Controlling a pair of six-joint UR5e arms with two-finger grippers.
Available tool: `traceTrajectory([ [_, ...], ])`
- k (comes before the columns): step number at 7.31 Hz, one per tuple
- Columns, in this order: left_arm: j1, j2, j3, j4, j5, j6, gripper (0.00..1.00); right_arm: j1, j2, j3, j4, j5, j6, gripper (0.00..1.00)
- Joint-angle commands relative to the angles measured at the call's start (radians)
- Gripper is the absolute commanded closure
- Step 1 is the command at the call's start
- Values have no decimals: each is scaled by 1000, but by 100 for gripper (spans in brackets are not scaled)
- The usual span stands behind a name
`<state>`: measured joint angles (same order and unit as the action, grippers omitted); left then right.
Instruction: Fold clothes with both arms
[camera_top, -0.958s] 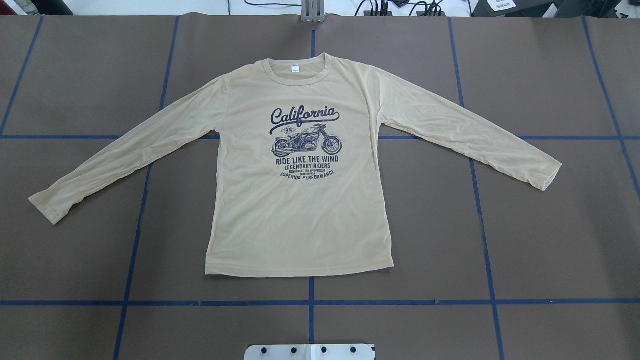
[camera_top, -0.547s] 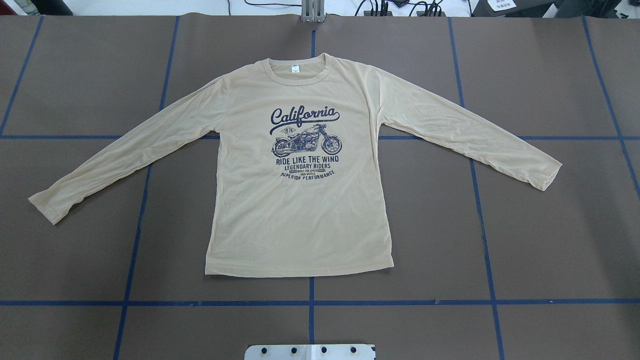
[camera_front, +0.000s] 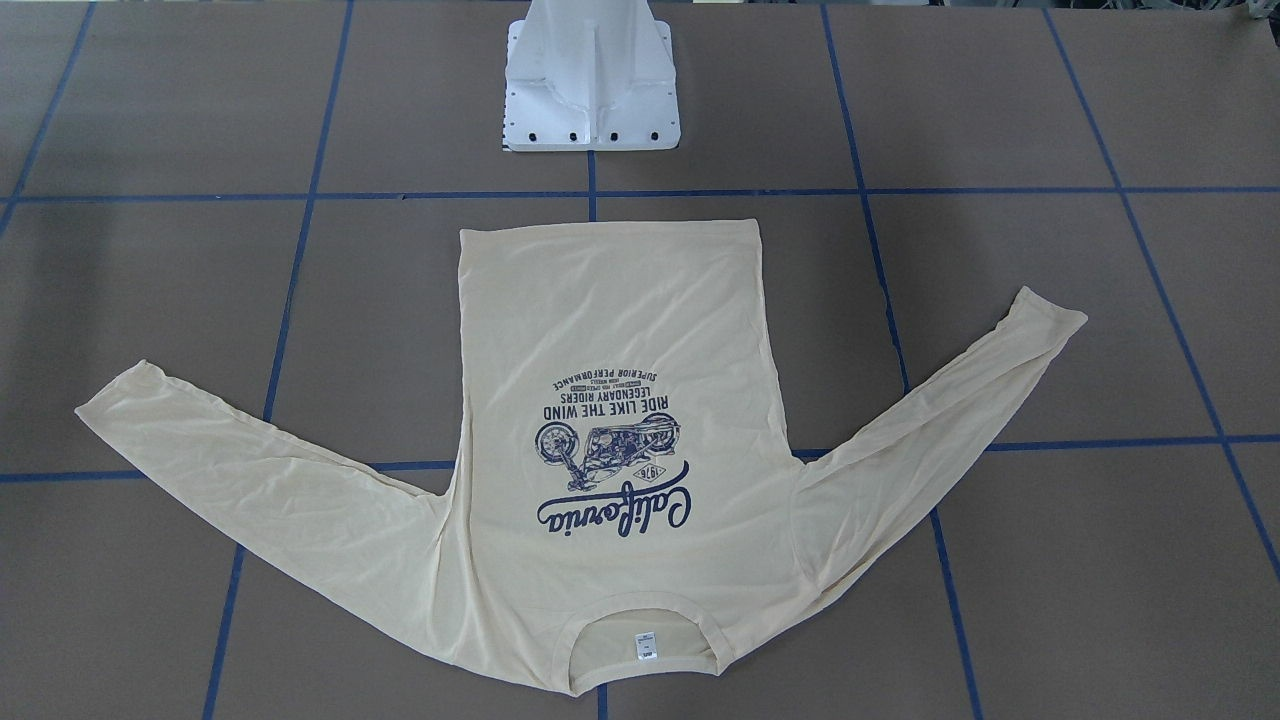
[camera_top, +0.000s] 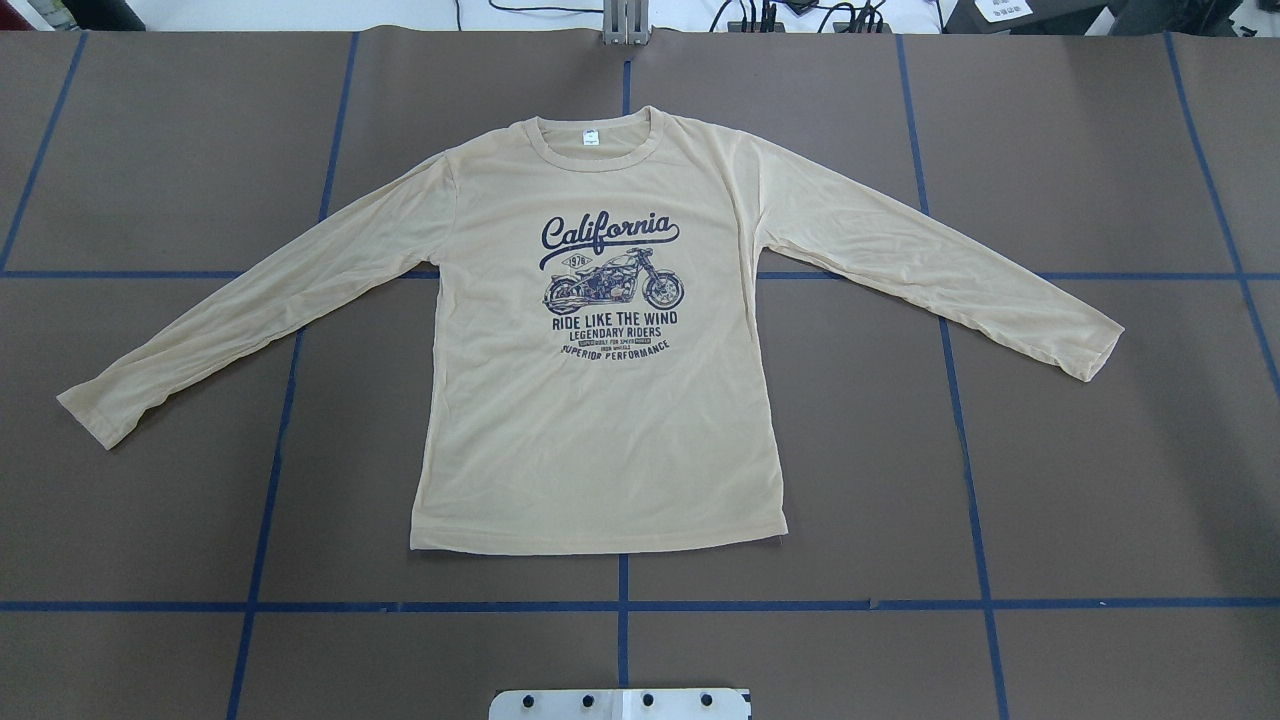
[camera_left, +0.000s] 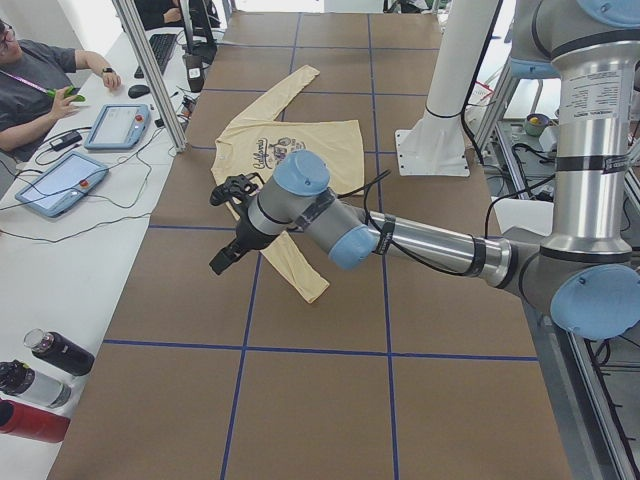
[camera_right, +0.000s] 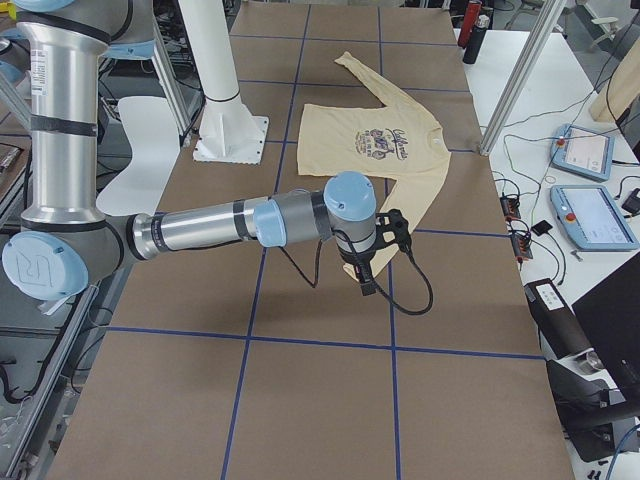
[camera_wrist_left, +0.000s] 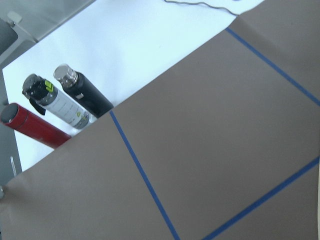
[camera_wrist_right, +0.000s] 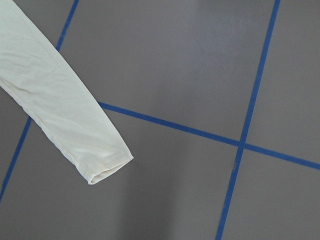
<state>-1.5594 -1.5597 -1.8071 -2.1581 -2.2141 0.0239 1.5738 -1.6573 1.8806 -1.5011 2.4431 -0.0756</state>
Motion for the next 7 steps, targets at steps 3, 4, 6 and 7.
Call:
traceTrajectory([
  [3,15,-11,28,-116,-79,-93,0,-165,5,-50,319,-113,348,0],
  [4,37,10,29,-162,-81,-99,0,-237,13,-96,417,-186,458,0],
  [6,41,18,29,-169,-81,-99,0,-396,17,-243,748,-309,749,0],
  [7,41,21,29,-170,-81,-94,0,-472,37,-326,882,-399,843,0],
])
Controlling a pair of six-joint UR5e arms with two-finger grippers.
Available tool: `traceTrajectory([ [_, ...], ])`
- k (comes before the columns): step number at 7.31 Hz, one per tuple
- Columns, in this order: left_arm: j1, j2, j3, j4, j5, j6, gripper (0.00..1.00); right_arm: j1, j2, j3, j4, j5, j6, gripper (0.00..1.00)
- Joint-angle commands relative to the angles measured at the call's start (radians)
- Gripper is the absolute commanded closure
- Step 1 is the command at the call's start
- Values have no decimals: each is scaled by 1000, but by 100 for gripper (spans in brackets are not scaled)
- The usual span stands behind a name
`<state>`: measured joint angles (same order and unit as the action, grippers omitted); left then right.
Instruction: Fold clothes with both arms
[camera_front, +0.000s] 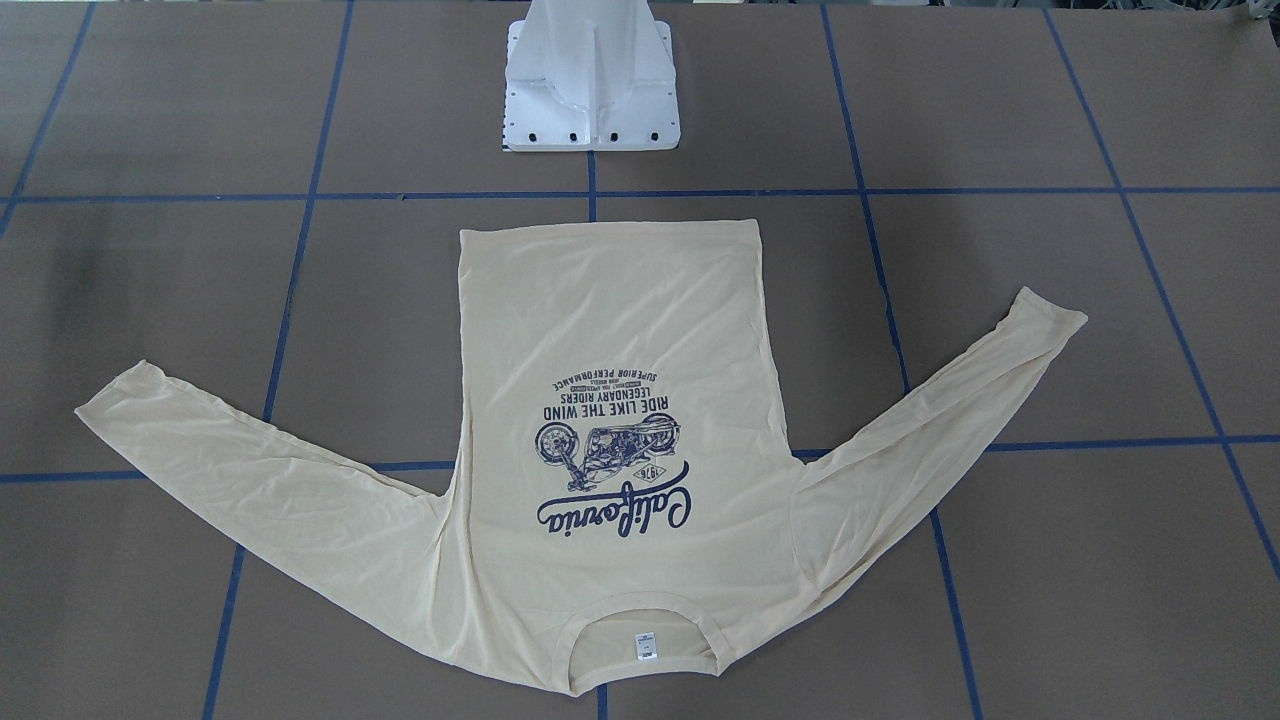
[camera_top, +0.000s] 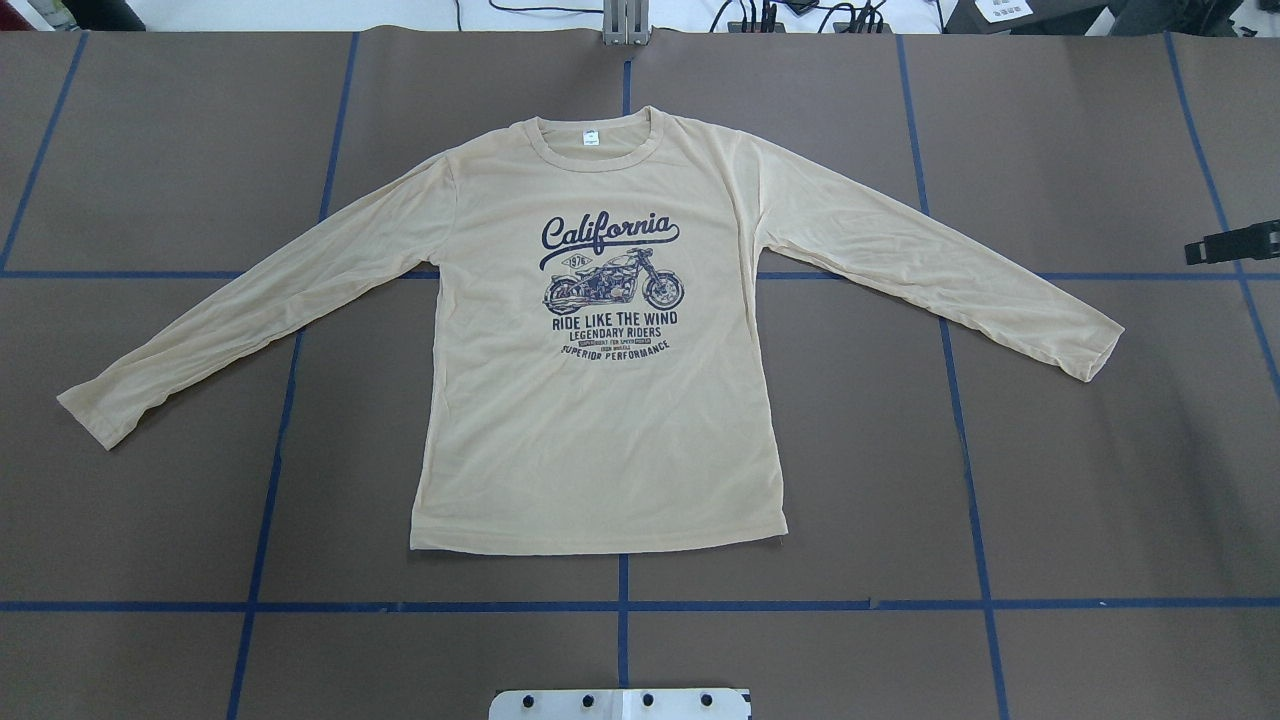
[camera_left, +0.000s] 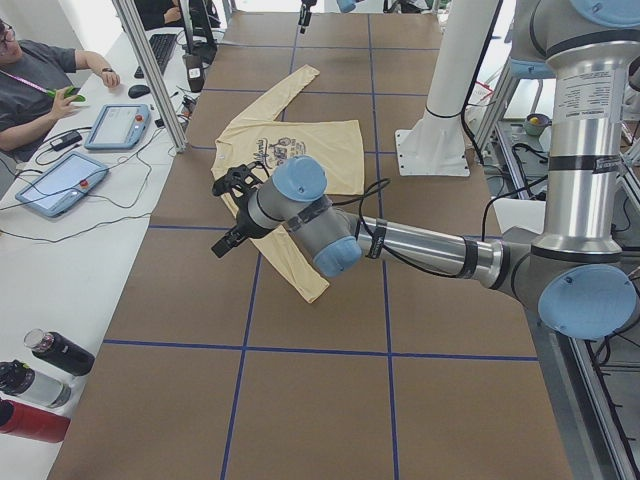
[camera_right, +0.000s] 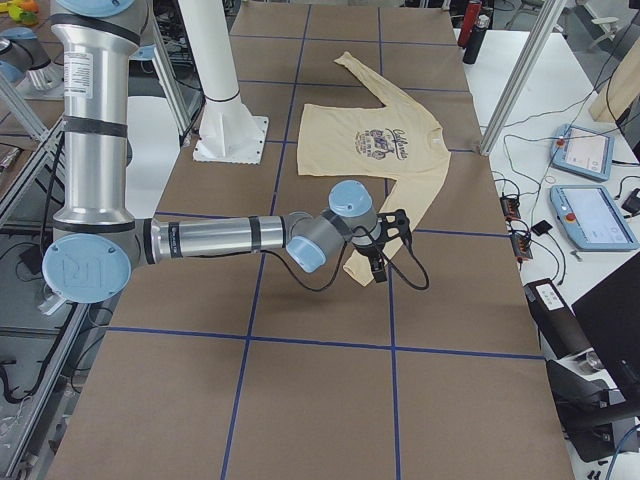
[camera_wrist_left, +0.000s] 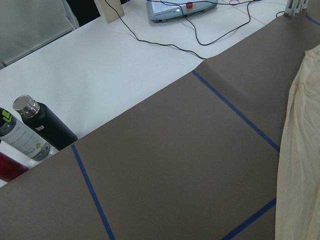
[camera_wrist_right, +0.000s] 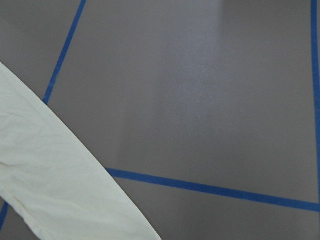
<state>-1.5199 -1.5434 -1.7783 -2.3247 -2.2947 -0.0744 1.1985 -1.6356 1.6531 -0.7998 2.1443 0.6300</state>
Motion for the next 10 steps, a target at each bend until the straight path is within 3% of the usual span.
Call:
traceTrajectory([
  [1,3,5,2,-4,0,4,0,-144,46,-192,259,-153,158,4],
  [3,4,11,2,-4,0,4,0,-166,57,-249,321,-165,160,13],
  [4,4,11,2,-4,1,5,0,-172,54,-246,321,-164,162,18],
  [9,4,13,2,-4,0,4,0,-229,36,-250,321,-176,160,28],
  [10,4,13,2,-4,0,5,0,-232,31,-251,321,-182,159,35],
])
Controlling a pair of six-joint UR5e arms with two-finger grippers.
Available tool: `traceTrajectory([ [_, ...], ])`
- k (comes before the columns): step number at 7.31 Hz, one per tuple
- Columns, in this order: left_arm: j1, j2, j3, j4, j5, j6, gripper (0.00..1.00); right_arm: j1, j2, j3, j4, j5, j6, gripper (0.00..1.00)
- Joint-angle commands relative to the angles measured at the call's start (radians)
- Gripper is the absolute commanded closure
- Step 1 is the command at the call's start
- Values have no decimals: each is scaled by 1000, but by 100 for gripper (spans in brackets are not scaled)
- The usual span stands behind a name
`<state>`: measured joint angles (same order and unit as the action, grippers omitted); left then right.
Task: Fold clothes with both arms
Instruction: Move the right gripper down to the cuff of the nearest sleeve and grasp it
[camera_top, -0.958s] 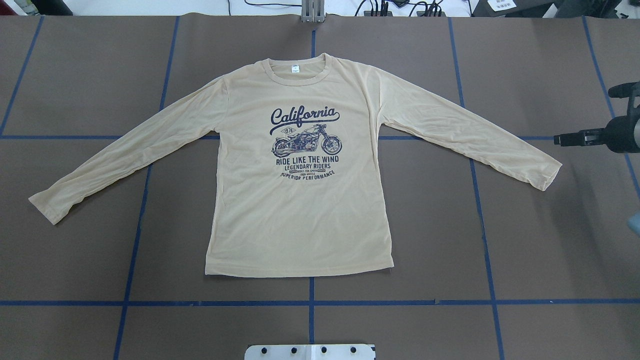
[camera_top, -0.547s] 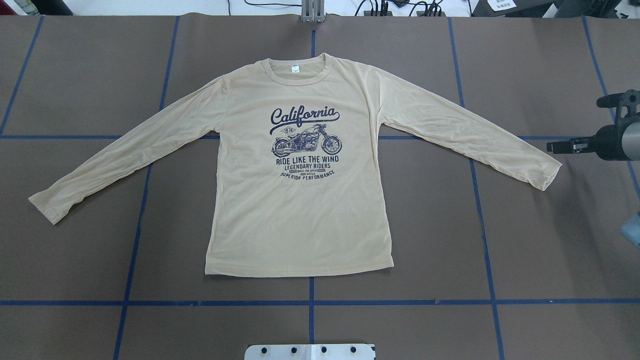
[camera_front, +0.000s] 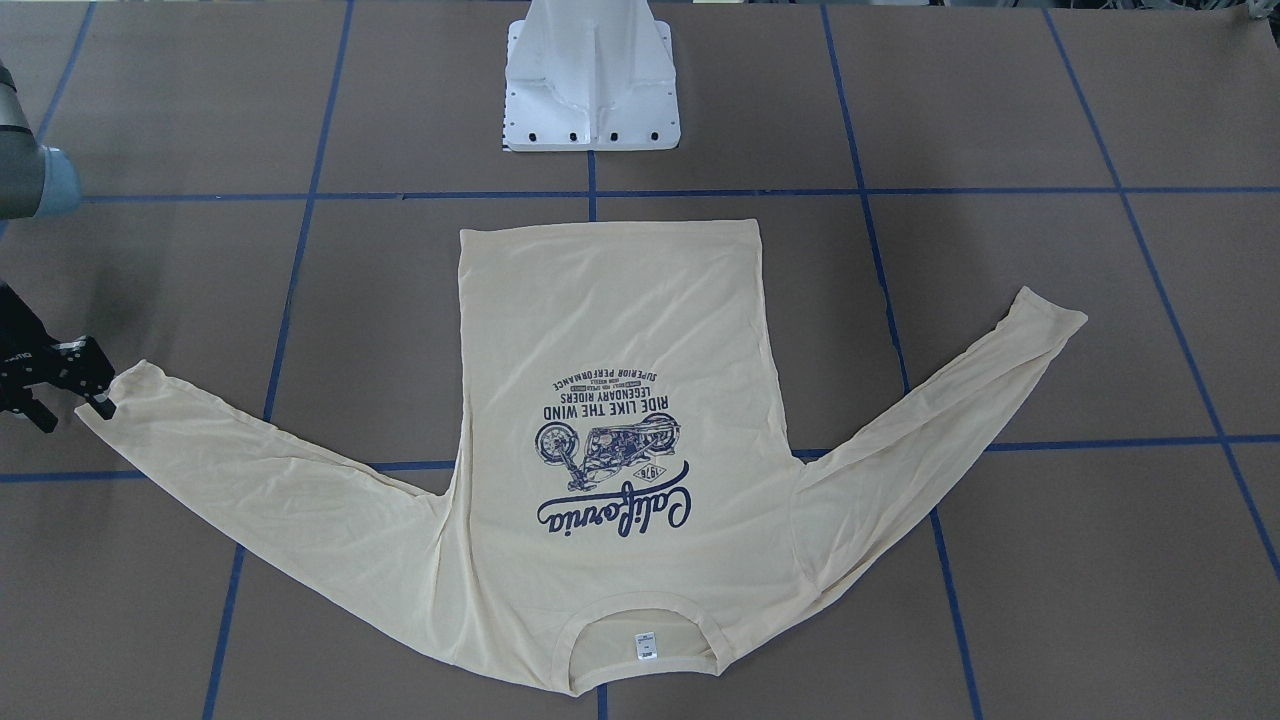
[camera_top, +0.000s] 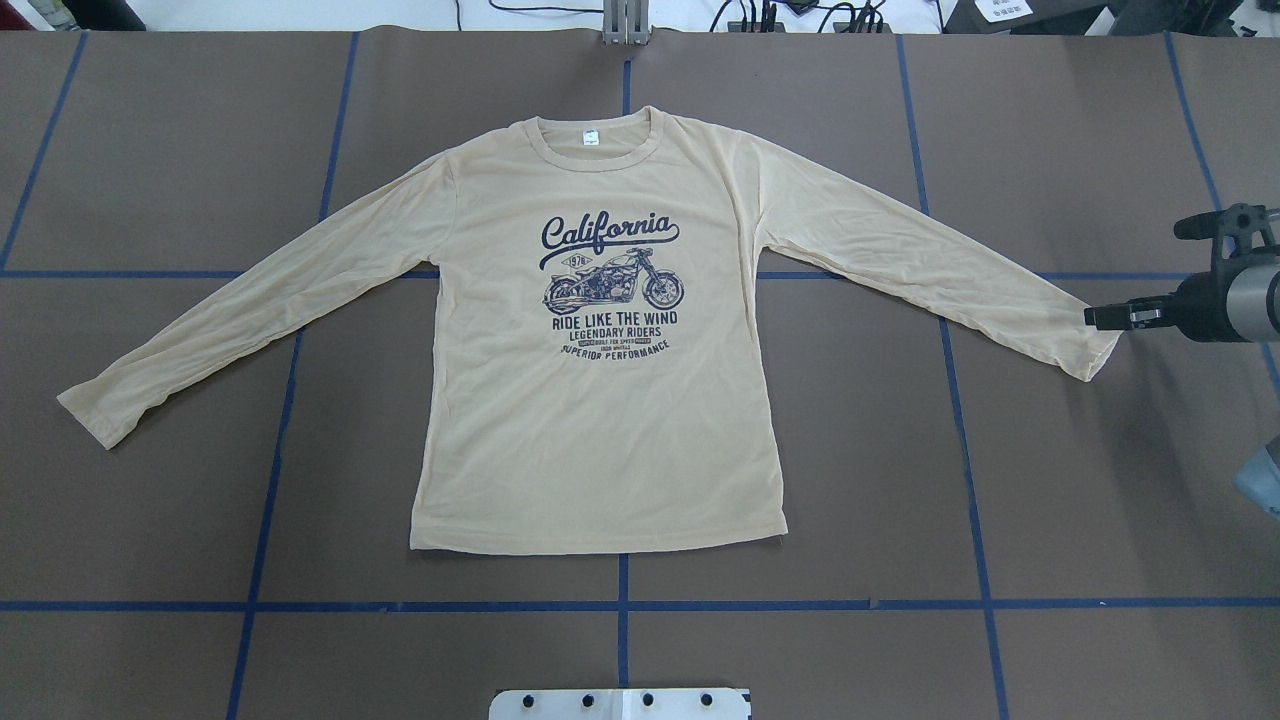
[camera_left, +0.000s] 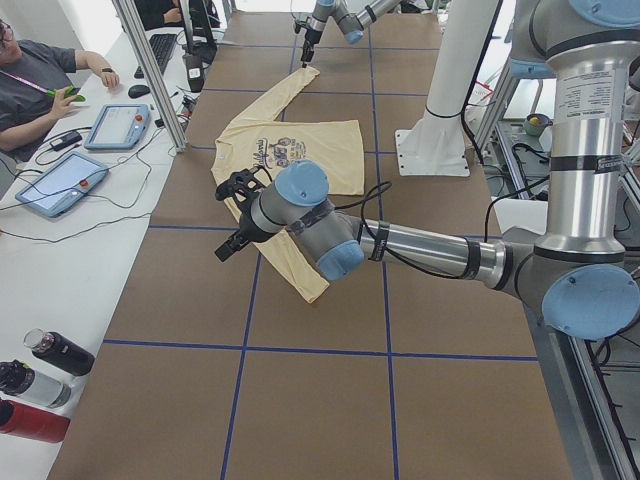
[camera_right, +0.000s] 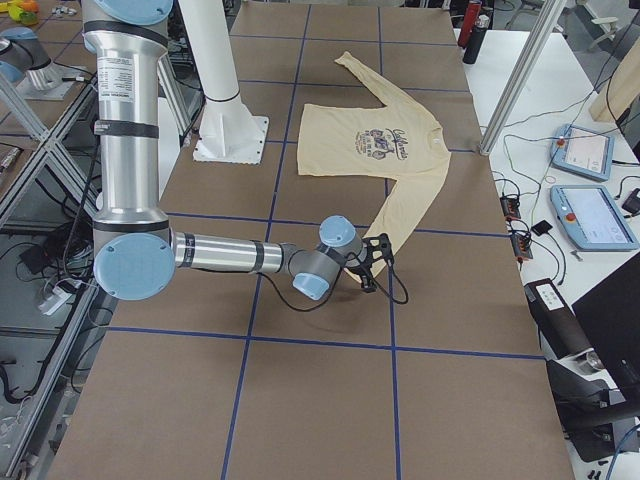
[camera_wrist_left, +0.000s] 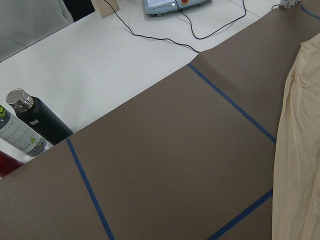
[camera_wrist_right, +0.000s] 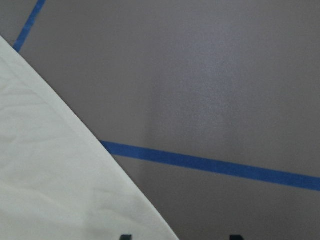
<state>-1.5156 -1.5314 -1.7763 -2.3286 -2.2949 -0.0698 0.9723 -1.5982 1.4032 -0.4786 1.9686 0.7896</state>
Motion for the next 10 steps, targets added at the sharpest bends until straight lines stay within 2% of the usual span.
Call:
traceTrajectory([
  [1,0,0,3,0,2,1,0,-6,-14,0,0,-7,-1,42],
  [4,0,0,5,2,0,1,0,-7,-31,10,0,-5,-1,59],
  [10,0,8,5,0,2,1,0,-14,-14,0,-2,-7,-1,61],
])
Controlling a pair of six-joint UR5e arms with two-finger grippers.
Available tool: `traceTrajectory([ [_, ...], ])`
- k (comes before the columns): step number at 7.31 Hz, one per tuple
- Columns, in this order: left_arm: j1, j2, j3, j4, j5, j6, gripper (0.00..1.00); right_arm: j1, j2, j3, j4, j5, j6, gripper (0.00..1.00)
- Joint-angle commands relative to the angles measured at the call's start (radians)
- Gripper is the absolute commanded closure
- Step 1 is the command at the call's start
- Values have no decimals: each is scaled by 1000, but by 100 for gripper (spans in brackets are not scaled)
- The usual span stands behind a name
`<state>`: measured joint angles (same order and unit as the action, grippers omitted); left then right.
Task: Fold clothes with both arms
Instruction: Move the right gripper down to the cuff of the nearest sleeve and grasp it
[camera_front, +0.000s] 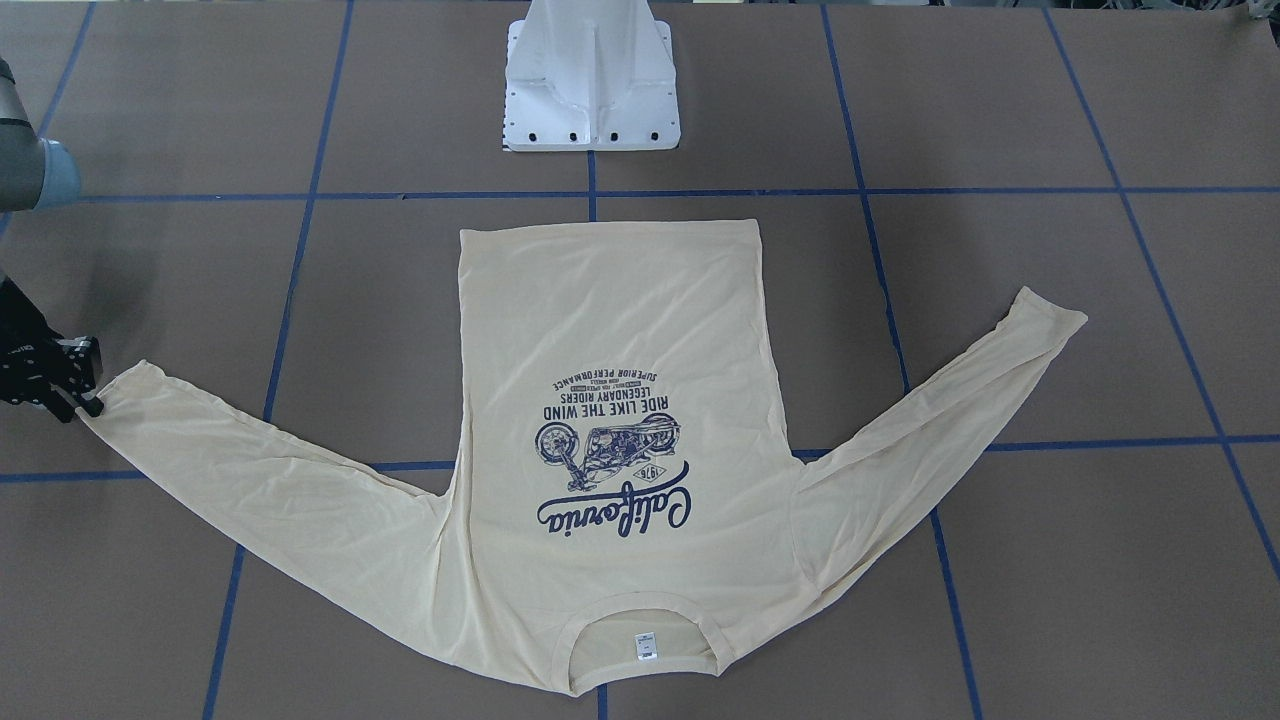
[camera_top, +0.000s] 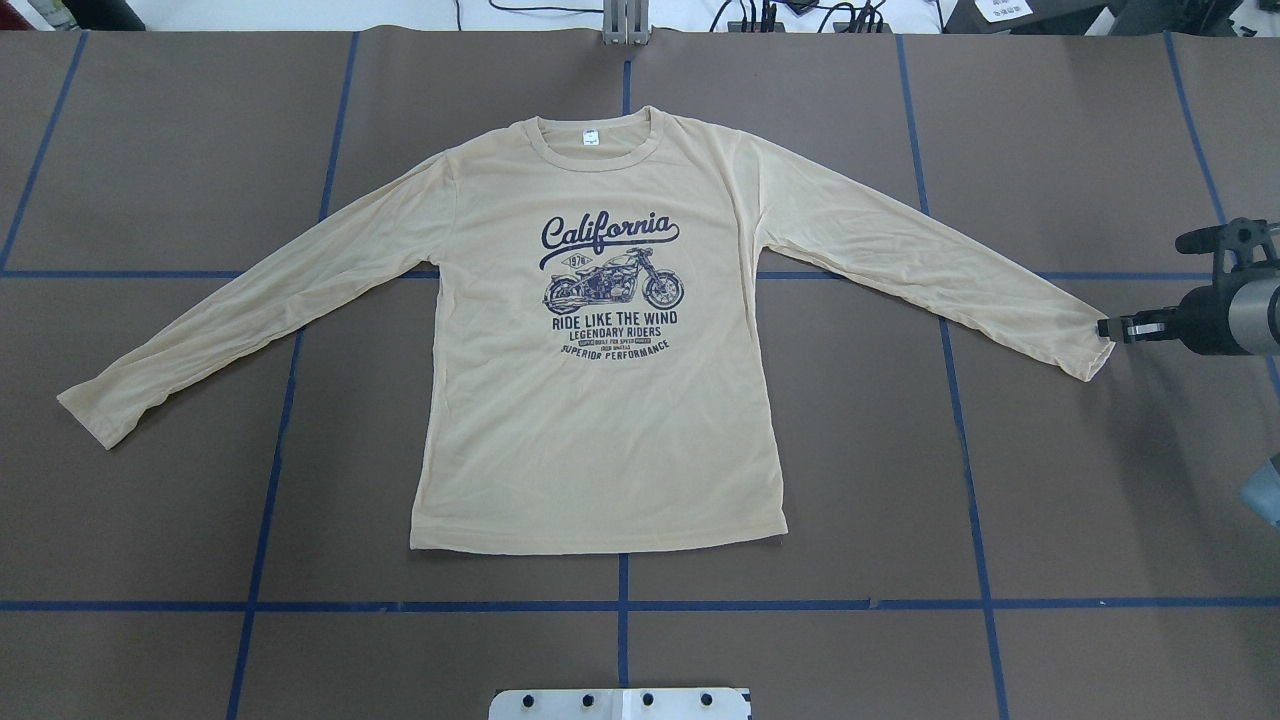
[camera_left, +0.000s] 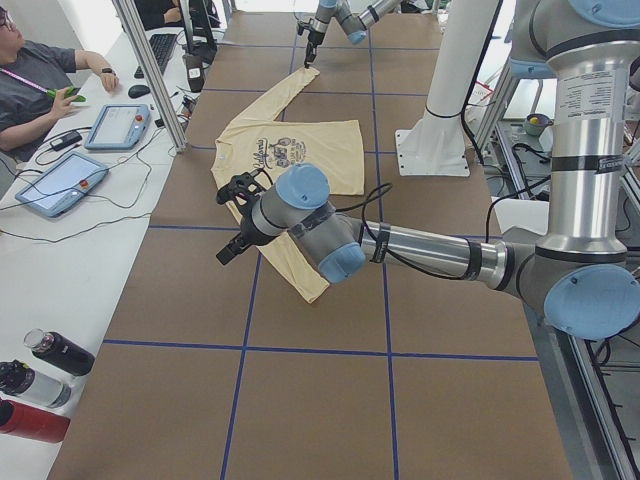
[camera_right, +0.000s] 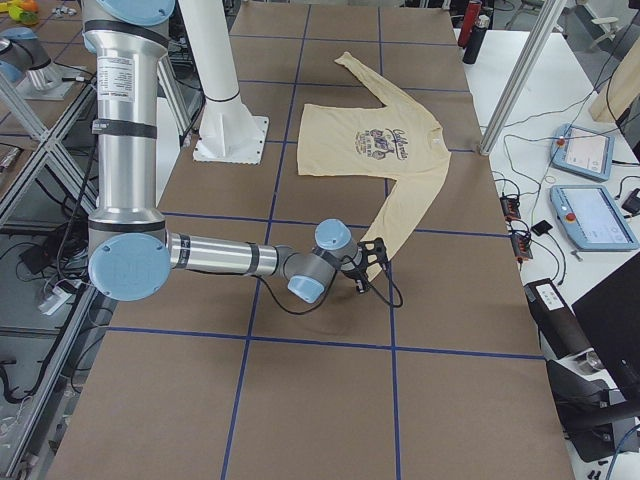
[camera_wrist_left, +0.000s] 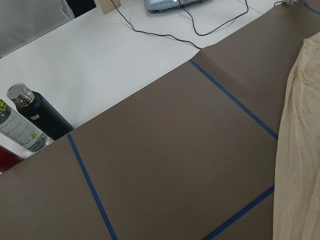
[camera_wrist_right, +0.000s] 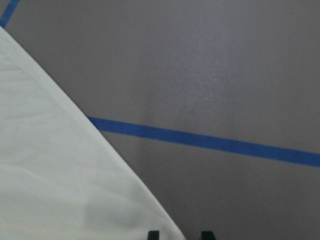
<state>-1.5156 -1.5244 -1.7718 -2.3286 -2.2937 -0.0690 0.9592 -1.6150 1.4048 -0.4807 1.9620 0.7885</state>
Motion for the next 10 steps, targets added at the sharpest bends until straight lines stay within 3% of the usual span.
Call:
traceTrajectory([
  [1,0,1,0,0,0,0,0,0,1,-1,1,0,0,80],
  [2,0,0,0,0,0,0,0,1,-3,2,1,0,0,100],
  [4,0,0,0,0,0,0,0,4,-8,14,1,14,-3,100],
  [6,0,1,0,0,0,0,0,27,7,124,-82,47,1,100],
  [9,0,1,0,1,0,0,0,58,187,385,-570,77,27,100],
  [10,0,1,0,2,0,0,0,50,301,385,-651,72,154,100],
])
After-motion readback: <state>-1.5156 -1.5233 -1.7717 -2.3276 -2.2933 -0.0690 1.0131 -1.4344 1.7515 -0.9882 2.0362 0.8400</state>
